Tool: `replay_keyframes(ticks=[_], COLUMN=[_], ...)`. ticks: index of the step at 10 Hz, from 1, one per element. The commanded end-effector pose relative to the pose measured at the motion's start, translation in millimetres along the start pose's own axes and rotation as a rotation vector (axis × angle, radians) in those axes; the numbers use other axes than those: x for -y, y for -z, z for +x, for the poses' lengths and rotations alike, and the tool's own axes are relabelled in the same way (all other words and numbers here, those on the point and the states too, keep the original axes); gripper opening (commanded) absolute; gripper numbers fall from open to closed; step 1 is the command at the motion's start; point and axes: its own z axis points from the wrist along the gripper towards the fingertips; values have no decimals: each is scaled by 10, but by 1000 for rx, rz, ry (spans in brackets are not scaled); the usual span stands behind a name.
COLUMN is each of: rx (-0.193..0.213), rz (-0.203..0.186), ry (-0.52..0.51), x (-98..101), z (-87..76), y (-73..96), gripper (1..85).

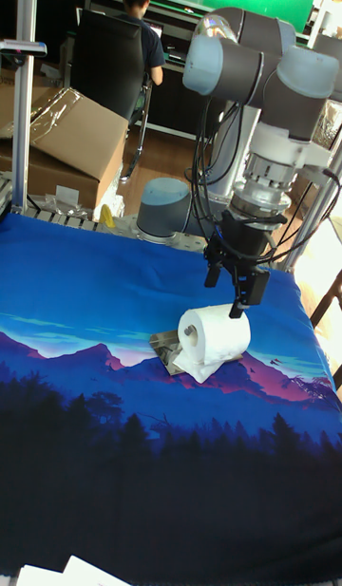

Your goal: Take the roll of paper down from the shelf

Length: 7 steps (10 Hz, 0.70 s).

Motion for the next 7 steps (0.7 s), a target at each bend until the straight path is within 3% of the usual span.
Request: replay_keyframes(ticks=[1, 4, 7], rx=[56, 58, 38], rz=[28, 37, 56], ry=[3, 17, -48], x=[-174, -163, -111], z=[-94, -113, -64], y=[-241, -332, -369], gripper=[833, 850, 810])
